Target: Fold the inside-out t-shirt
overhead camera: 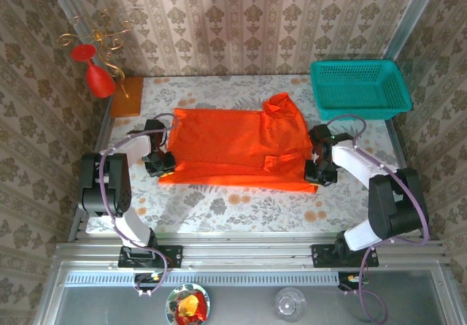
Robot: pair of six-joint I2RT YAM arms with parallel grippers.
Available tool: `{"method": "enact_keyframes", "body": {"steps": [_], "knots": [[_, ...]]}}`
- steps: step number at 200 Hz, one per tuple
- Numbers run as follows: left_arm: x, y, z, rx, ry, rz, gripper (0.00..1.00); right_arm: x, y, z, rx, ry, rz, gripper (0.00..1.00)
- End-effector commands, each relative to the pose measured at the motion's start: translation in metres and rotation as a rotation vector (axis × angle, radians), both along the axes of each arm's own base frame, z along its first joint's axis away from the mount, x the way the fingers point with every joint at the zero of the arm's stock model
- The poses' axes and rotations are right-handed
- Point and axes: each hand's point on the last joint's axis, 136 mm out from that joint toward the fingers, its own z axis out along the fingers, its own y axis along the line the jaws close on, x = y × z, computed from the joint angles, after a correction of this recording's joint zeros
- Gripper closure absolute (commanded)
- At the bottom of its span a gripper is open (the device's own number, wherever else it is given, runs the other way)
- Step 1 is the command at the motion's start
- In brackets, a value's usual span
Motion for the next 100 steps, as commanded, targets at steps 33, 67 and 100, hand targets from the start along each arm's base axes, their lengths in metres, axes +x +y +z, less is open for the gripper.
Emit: {"method": "enact_keyframes", "body": {"steps": [33,67,100], "knots": [[-0.016,0.008,-0.009,0.021,0.054,0.024,0.84,-0.028,-0.016,-0.016,-0.079,0.079,-0.096,1.0],[-0.014,-0.001,0.003,-0.022,0.015,0.022,0.81,-0.027,-0.021,-0.011,-0.114,0.061,-0.108,0.71],[-0.007,-0.018,0.031,-0.071,-0.062,-0.004,0.78,-0.013,-0.012,0.026,-0.085,-0.074,-0.098,0.64]]}}
